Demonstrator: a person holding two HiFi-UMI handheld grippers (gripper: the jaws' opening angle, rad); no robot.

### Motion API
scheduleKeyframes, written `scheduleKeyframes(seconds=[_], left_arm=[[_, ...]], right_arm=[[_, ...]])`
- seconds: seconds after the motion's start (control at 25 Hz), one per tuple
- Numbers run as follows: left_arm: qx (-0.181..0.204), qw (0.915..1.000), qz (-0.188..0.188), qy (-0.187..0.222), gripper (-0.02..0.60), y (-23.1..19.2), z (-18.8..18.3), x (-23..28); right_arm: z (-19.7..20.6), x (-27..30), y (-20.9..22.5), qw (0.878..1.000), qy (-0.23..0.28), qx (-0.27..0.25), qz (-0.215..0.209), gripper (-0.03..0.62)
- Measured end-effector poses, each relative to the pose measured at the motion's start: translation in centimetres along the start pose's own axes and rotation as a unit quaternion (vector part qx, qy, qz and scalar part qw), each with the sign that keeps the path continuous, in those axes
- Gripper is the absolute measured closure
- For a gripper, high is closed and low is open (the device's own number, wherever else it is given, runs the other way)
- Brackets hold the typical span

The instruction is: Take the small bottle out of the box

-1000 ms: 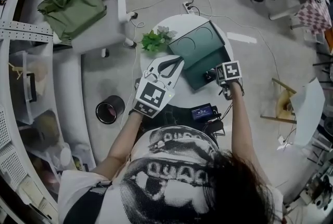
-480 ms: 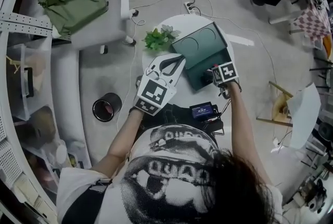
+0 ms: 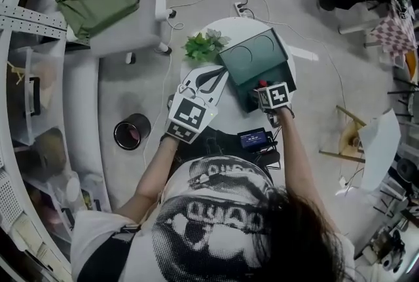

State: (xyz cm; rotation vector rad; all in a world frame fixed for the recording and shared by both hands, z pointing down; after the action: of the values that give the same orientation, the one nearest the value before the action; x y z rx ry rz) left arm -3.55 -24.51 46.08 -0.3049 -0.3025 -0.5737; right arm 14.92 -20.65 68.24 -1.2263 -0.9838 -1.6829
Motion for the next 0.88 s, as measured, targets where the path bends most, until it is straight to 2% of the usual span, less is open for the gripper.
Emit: scheduleKeyframes(seconds=[0.08, 0.28, 0.4, 0.52, 0.64, 0.72, 0.76, 0.88], left_arm=[[-0.007, 1.0, -0.002, 0.004, 0.568, 0.0, 0.0, -0.1], [-0.007, 0.9999, -0.006, 0.005, 0.568, -0.3, 0.1, -0.3], [-0.011, 0.9999, -0.011, 0.007, 0.568, -0.5, 0.2, -0.5], [-0.01, 0.9999, -0.011, 0.006, 0.568, -0.4, 0.2, -0.4], [-0.006, 0.9999, -0.01, 0.002, 0.568, -0.3, 0.3, -0.4], [-0.005, 0.9999, -0.011, 0.001, 0.568, -0.2, 0.2, -0.4], [-0.004, 0.9999, -0.011, 0.0, 0.568, -0.1, 0.2, -0.4], [-0.002, 0.9999, -0.011, -0.001, 0.568, 0.1, 0.2, -0.3]], right_arm=[[0.5, 0.4, -0.9, 1.0, -0.001, -0.003, -0.02, 0.239], [0.6, 0.9, -1.7, 0.999, -0.009, -0.021, -0.026, 0.25], [0.6, 0.7, -2.0, 0.999, 0.004, -0.04, -0.032, 0.258], [0.5, 0.2, -2.0, 0.995, 0.042, -0.087, -0.032, 0.263], [0.3, 0.0, -2.1, 0.988, 0.052, -0.142, -0.036, 0.264], [0.1, 0.1, -2.5, 0.978, 0.046, -0.201, -0.033, 0.269], [0.0, 0.3, -2.8, 0.968, 0.039, -0.244, -0.028, 0.272], [0.0, 0.8, -3.6, 0.928, 0.007, -0.373, -0.01, 0.283]])
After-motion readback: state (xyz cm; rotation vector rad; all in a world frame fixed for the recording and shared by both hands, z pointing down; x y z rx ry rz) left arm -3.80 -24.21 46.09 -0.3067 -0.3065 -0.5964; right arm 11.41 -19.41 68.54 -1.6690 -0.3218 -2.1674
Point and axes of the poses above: the fingertips, and each gripper's own axes: x forward along the fingers, y to its right, z out of its underside, the point moved 3 cm from there along -x, backward along the fingers, and after that the axes turned 6 degrees about z, right-handed, at the moved point
